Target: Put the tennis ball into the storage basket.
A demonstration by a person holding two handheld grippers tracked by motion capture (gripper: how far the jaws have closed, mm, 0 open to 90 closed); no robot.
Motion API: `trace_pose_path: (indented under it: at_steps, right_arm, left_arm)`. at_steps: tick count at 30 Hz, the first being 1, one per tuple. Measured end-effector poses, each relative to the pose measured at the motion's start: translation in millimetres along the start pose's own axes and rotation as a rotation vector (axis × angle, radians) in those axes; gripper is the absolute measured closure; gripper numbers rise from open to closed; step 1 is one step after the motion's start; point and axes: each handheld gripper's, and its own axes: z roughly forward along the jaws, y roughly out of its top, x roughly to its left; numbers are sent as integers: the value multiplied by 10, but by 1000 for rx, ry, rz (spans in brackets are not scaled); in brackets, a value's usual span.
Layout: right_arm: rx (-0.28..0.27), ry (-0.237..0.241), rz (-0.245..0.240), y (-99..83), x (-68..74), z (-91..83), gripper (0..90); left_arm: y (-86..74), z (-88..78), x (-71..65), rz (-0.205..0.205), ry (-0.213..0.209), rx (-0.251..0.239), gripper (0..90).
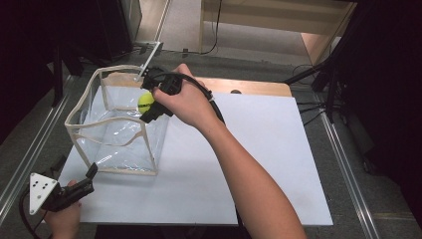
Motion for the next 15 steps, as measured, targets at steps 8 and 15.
trace_pose_path:
  at_steps: [8, 15]
  right_arm:
    - [12, -5, 10, 98, -101, 67, 242]
    - [17, -8, 24, 125, -169, 126, 242]
  left_arm:
    - [-1, -1, 6, -3, -4, -2, 68]
    - [-1, 1, 5, -8, -4, -6, 68]
